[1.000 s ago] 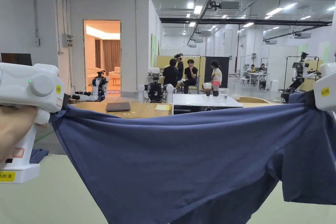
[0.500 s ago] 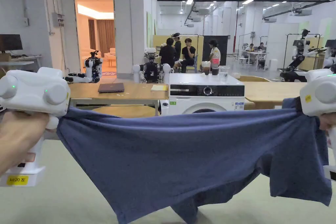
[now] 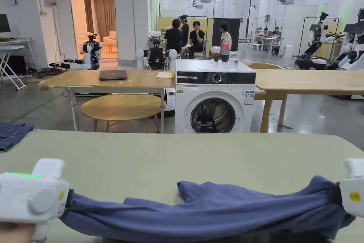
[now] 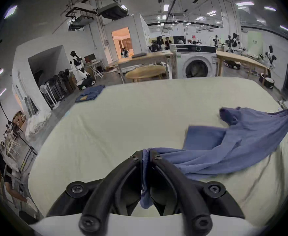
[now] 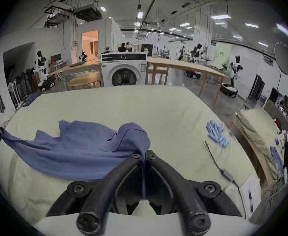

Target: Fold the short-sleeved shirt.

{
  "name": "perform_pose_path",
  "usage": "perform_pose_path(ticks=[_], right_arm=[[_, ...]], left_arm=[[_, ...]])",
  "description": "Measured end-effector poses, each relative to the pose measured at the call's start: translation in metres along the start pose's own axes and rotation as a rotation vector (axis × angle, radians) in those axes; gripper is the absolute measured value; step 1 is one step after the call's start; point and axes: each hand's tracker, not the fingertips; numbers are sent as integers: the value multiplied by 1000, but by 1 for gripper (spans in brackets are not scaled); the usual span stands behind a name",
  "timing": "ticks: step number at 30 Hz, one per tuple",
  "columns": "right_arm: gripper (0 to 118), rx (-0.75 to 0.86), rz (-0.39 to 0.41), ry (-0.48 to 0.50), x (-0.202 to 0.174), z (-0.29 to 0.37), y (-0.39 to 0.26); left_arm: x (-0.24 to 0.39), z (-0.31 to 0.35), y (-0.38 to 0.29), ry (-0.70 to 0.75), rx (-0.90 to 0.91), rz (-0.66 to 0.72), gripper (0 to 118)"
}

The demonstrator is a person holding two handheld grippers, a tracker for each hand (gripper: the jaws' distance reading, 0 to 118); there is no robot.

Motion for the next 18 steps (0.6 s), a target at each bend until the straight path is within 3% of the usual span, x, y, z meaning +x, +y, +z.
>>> perform_pose_path(ticks=[6,11,18], right_arm=[[1,-5,-55,46,35,73,-84],[1,-61,-42,38,51,123,-160],[1,-196,-78,25,56,103,-231]], left_arm=[[-19,63,-85,-64,-40,24,2],[-39,96,-153,-114,-107,58,2],[-48,82,-209,-174,-209,127,2]])
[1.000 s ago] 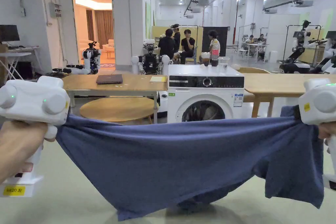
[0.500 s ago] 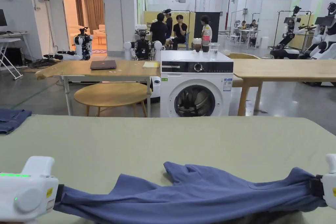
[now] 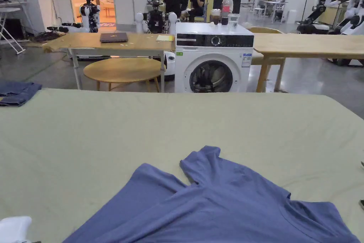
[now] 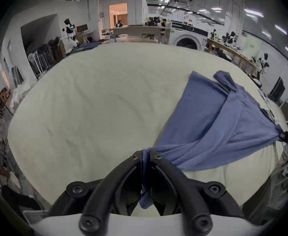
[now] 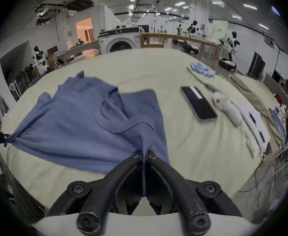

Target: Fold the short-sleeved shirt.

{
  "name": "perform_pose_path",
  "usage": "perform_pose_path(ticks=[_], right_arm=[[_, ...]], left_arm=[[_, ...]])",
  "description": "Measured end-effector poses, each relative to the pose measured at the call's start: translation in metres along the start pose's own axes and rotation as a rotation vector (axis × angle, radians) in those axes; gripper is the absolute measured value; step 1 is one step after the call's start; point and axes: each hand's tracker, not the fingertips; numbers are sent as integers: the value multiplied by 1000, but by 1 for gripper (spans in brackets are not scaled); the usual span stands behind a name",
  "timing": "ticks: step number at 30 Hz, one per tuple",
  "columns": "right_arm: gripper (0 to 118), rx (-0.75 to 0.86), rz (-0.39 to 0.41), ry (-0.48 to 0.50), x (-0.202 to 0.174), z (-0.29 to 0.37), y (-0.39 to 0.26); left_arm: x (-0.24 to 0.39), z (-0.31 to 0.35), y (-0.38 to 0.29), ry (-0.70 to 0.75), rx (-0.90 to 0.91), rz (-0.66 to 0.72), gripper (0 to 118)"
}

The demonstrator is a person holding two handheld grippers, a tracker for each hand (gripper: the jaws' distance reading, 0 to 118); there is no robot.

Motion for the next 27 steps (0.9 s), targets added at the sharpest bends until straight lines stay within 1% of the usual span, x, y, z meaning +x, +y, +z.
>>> perform_pose_path(ticks=[2,4,5,6,7,8,9,10,11,12,13,14,15,16,17,18,19,20,21,24,27], right_arm=[[1,-15,13,-15,2,-12,-5],[2,-19,9,-16,2,-15,-5],[8,-18,4,-14,2,-13,-4],[25,-8,-2,-15,0,-11,-2],[71,12,-5,-28,-2,-7,1],[107,34,0,-34,-6,-4,2],[118,64,18,-37,-11,0,2],[118,170,22,-35,-16,7,5],[118,143,41,-38,-22,11,7],[118,150,46,-36,-29,14,8],[118,181,46,-23,-38,22,8],[116,187,37,-15,-45,25,7],[106,187,34,-2,-51,28,7],[68,195,28,52,-58,31,5],[16,203,38,82,-69,40,1],[0,206,51,62,-78,40,-3],[0,292,75,-8,-88,42,-10],[0,267,75,29,-100,45,-16],[0,258,92,53,-108,48,-20],[0,290,115,52,-134,58,-39],[0,282,133,86,-148,62,-46]], left_arm=[[-3,-3,-2,-6,-5,6,2],[-2,-2,-2,-22,1,15,2],[-4,-1,0,-40,5,19,2],[-5,2,1,-58,20,24,6],[-3,7,1,-62,34,6,34],[-2,11,4,-50,42,-5,75],[-1,13,5,-39,48,-10,109],[0,17,6,-38,77,-11,118],[2,25,6,-20,124,-5,117],[3,28,7,2,124,9,117],[4,32,7,15,139,29,115],[5,37,4,16,159,39,105],[7,42,1,17,168,37,79],[9,46,-4,27,179,34,31],[11,48,-8,42,189,41,3],[12,49,-15,59,200,55,0],[11,51,-23,57,211,75,0],[10,54,-29,42,204,91,0],[9,56,-35,27,203,110,0],[2,60,-52,36,199,129,0],[-4,58,-61,47,160,109,0]])
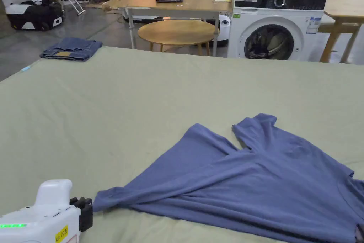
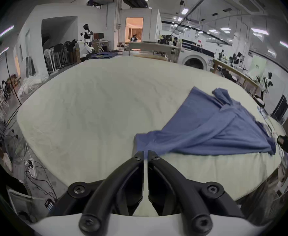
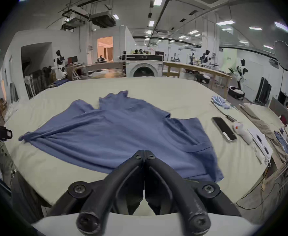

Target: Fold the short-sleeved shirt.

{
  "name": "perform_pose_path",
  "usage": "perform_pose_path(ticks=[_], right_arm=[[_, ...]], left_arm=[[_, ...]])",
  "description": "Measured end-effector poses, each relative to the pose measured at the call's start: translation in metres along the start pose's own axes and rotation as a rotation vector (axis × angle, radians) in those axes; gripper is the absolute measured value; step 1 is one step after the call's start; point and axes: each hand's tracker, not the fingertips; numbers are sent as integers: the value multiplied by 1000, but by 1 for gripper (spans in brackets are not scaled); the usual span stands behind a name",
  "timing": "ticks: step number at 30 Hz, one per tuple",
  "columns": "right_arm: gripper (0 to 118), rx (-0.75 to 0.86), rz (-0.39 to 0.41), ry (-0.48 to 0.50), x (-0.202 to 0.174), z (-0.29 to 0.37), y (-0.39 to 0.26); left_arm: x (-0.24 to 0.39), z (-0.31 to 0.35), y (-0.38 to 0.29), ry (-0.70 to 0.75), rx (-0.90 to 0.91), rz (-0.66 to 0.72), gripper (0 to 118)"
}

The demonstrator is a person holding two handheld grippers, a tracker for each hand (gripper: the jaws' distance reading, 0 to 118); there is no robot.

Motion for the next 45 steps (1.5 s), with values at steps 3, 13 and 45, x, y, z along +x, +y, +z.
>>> perform_pose_path(ticks=[3,13,45], right_arm=[[0,-11,14,27,-10,-1,-2],[0,-69,18,68,-20,-15,-7],[15,-301,190,110,22,-341,187]], left_arm=[[-8,-12,-1,-12,-42,4,0],[-12,-78,30,-33,-139,-34,115],[10,-102,46,-64,-235,-119,0]])
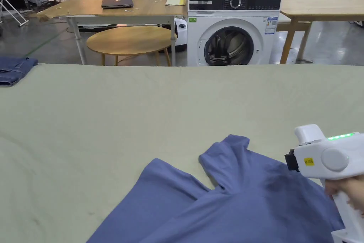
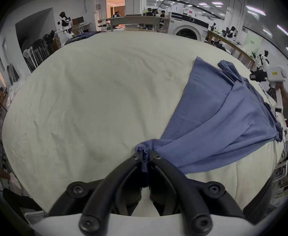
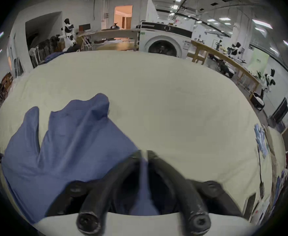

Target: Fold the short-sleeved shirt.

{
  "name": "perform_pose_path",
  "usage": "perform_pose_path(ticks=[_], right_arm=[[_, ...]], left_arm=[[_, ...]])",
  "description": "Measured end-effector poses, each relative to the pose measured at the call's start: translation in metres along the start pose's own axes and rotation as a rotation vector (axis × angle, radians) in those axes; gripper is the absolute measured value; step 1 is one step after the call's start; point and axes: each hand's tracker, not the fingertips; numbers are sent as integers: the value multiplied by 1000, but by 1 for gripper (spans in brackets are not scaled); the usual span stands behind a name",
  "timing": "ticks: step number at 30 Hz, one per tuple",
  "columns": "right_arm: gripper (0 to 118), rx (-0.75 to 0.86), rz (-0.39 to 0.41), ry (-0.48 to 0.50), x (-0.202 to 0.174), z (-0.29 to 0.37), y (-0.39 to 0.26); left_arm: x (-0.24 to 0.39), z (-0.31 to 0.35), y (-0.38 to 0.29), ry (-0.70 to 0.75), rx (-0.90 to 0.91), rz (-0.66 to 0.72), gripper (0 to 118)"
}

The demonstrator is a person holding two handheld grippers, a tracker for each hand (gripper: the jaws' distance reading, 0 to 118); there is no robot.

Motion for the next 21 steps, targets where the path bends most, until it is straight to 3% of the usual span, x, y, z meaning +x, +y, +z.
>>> perform_pose_path(ticks=[2,3,5,8,9,10,11,12,13,16,21], right_arm=[[98,-28,35,37,-3,-13,6],[118,-68,44,34,-5,-20,7],[118,-102,92,47,-10,-27,8],[118,-148,152,-17,-19,-41,5],[115,-154,150,-11,-17,-44,0],[101,-158,139,-2,-17,-43,0],[72,-162,106,21,-18,-38,3],[33,-166,80,88,-20,-30,5],[2,-148,69,144,-20,-21,5],[2,-52,190,37,-42,18,11],[2,105,135,45,-27,113,32]], left_arm=[[2,0,1,2,-5,-9,0],[4,2,3,3,-7,-10,0],[7,2,5,4,-12,-16,0],[7,-1,6,4,-20,-15,0],[8,-1,6,5,-21,-11,0],[8,-1,7,2,-22,0,0],[7,-1,7,1,-25,1,0],[7,0,9,0,-27,2,0],[7,1,10,-3,-31,1,0],[9,10,16,-2,-34,-1,0],[5,58,41,-51,86,13,0]])
